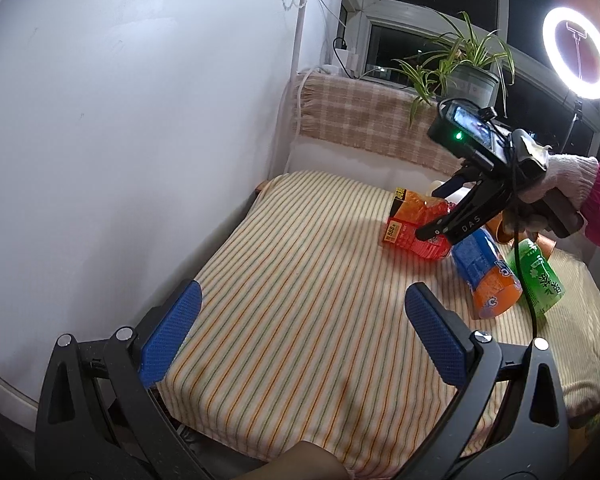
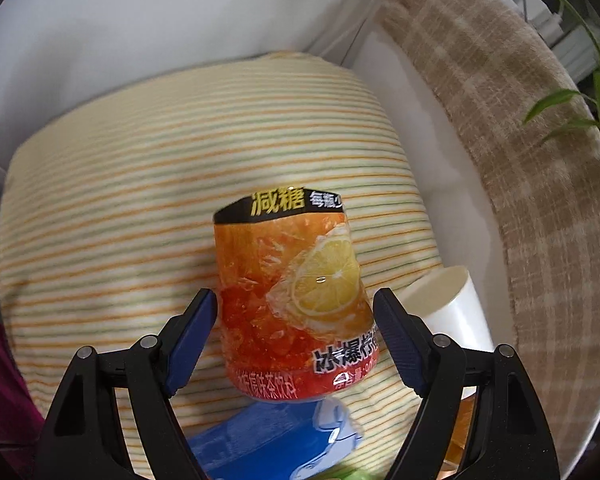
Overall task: Flip cup upright
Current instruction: 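Close the right gripper around the red-orange bottle and lift it, then rotate the held red-orange bottle upright with the right gripper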
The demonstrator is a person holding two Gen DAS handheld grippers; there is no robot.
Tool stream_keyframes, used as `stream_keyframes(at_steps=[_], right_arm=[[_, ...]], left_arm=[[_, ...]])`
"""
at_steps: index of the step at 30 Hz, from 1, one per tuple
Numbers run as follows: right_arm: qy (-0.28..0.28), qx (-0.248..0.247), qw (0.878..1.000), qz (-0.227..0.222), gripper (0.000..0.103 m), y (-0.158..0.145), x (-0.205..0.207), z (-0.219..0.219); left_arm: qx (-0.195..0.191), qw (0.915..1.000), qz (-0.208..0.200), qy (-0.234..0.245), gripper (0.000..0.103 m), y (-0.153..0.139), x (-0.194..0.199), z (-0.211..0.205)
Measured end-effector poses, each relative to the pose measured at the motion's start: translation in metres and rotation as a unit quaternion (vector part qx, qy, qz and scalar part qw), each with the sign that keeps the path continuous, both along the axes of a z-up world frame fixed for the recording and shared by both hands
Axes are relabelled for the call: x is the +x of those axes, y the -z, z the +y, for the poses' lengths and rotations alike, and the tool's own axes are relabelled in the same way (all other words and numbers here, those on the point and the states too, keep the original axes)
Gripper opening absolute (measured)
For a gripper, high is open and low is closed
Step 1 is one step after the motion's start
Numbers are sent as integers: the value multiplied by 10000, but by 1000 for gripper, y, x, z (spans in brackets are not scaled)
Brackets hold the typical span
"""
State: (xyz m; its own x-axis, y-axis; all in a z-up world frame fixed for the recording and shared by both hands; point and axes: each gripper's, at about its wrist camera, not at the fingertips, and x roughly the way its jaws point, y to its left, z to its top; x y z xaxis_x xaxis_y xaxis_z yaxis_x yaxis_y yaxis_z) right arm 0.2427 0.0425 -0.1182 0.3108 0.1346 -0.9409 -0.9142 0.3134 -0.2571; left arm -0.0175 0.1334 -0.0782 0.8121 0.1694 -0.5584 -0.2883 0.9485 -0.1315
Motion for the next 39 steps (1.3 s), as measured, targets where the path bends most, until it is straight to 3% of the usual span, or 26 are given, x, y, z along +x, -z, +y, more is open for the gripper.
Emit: stream_keyframes(at_steps=[10, 18, 26, 32, 36, 39], right_arm=[[-464, -408, 9980, -165, 81, 15, -4, 23], [-208, 152, 9997, -36, 80, -2, -2, 13], [112, 1157, 9931, 159, 80, -49, -23, -19], [481, 2008, 9778, 369, 80, -78, -57, -60], [960, 2649, 9576, 601, 80, -95, -86, -101], [1459, 3174, 9335, 805, 80, -100, -103, -143]], left_arm=[[1, 10000, -3, -95, 103, -1, -2, 4], [27, 9999, -48, -91, 103, -3, -5, 1], [101, 9998, -161, 20, 103, -11, -13, -9], [205, 9993, -270, 175, 103, -21, -18, -21], [220, 9988, -346, 262, 103, -26, -18, -31], [168, 9985, -370, 380, 103, -29, -16, -40]])
